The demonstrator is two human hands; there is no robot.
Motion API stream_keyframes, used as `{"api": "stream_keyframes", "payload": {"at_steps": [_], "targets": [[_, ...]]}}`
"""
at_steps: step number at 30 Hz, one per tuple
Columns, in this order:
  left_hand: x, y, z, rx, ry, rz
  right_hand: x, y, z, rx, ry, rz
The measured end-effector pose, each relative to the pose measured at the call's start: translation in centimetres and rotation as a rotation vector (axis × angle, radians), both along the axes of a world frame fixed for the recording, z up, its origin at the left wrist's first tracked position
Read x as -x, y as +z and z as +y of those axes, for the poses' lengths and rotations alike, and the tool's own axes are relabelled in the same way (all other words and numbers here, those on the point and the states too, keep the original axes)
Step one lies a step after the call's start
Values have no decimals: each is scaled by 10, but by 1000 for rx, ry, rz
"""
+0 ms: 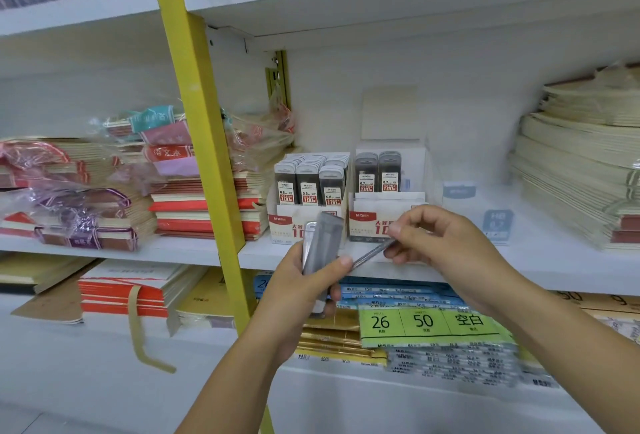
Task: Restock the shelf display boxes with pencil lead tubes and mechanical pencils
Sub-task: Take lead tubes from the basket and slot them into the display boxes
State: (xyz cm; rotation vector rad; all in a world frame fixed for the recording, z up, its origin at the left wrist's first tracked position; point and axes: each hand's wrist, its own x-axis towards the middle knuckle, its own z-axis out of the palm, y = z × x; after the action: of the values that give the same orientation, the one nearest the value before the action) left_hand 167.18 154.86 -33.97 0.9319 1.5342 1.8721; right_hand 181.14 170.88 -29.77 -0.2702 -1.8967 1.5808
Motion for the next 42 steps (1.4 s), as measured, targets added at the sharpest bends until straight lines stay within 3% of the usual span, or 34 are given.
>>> {"api": "stream_keyframes", "payload": {"at_steps": [7,10,14,17,20,23,28,35,42], "targets": [[8,0,-2,-39,119,-100,-1,-10,-10,-60,-22,-82],[5,3,-3,-62,109,-66,-1,-8,-16,-155,-22,-161],[1,9,-2,-42,96,54,2,1,-23,-434,40,-289],[1,12,1,-68,81,90,4,7,-21,-471,142,-315],[3,16,5,-120,119,58,7,20,-14,-403,132,-221],[13,18,5,-159,223,-9,16,47,-6,-373,5,24],[33,16,0,-169,314,-88,47,80,-9,-679,-186,226],[45,10,-4,-153,330,-80,78,76,-18,-1216,-352,-22],[44,11,-15,-180,268,-69,102,74,-1,-1089,-412,-181]]}}
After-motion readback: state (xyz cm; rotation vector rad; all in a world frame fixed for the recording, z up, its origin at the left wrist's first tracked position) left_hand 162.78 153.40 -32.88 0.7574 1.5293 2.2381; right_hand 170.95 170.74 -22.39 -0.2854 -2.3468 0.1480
